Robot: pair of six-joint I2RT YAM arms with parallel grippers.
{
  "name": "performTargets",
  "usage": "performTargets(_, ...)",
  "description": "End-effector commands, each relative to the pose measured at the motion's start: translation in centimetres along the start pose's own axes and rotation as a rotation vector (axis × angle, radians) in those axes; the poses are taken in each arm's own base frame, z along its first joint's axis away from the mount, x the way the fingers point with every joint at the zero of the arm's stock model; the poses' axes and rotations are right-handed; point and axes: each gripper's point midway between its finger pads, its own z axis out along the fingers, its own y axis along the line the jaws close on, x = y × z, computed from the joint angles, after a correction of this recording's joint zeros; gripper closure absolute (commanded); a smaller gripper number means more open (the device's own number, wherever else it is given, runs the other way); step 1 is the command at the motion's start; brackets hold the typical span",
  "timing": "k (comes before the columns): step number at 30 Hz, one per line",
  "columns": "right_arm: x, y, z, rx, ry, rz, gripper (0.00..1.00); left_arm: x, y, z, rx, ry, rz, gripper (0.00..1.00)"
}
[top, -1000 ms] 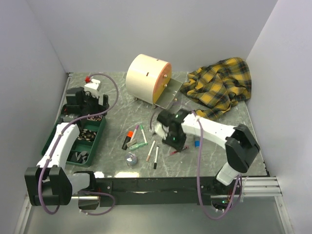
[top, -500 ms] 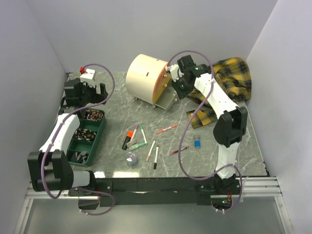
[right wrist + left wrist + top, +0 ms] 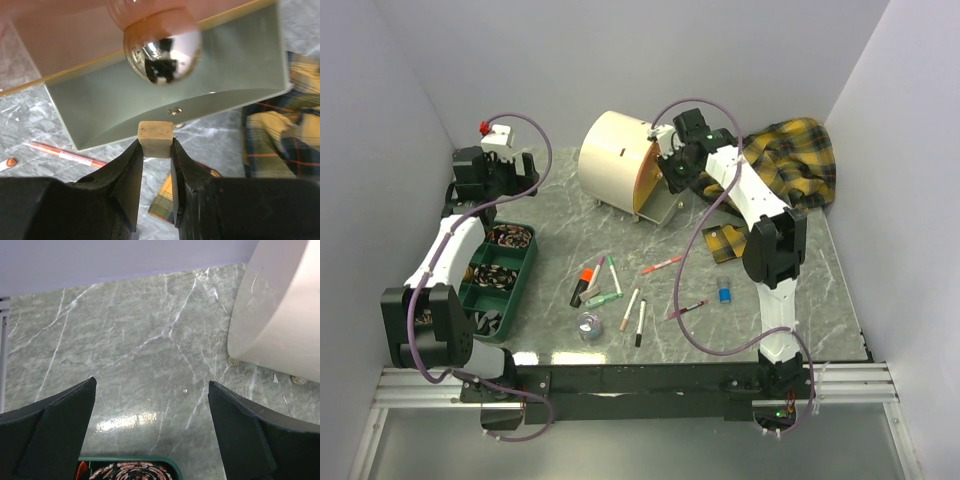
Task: Sort the stationery into containers
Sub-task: Place the stationery in the drawer.
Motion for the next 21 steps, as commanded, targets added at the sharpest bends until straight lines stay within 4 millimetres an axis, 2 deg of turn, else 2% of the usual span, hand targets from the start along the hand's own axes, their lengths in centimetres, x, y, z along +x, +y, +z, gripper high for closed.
performTargets(1,-1.8,0.2,-0.5,-0.012,-0.096,0.001,0.80,-2.1,0.1,0.2,-0.008,-0.052,-0.011,0.01)
performTargets(2,-1.8,0.2,-0.4,-0.009,-0.100,0.008,0.75,-2.1,0.2,0.2,-0.008,-0.051,-0.012,0.01)
performTargets(4,-1.8,0.4,-0.1,-0.018,-0.107,0.010,0.71,-1.9,0.0,0.2,0.002,-0.047,-0.014,0.01)
performTargets(8,-1.9,0.3,-0.5,-0.011,-0.114,0.017,0.39,-1.8,-0.1,0.1,0.003,-0.045,-0.014,0.01)
performTargets(14,-1.2,1.0,-3.1,-0.011,-0.129,0.016,0.38,-1.6,-0.2,-0.2,0.001,-0.051,-0.013,0.00)
performTargets(15,-0.8,1.5,-4.1,-0.019,-0.135,0.015,0.39,-1.7,-0.2,-0.4,0.001,-0.055,-0.012,0.01)
performTargets(17,-0.6,2.9,-5.5,-0.070,-0.179,-0.026,0.40,-1.7,-0.4,-0.6,0.001,-0.057,-0.045,0.01)
performTargets(18,0.7,4.0,-6.8,-0.088,-0.189,-0.047,0.40,-1.6,-0.5,-0.7,0.002,-0.057,-0.051,0.01)
performTargets(19,0.6,4.4,-7.3,-0.094,-0.229,-0.101,0.40,-1.6,-0.4,-0.7,0.002,-0.060,-0.053,0.01)
performTargets(20,0.9,6.0,-7.8,-0.150,-0.258,-0.151,0.40,-1.5,-0.6,-0.8,0.008,-0.062,-0.055,0.00)
performTargets(21,2.4,7.5,-8.3,-0.181,-0.259,-0.200,0.40,-1.5,-0.8,-0.8,0.018,-0.067,-0.062,0.01)
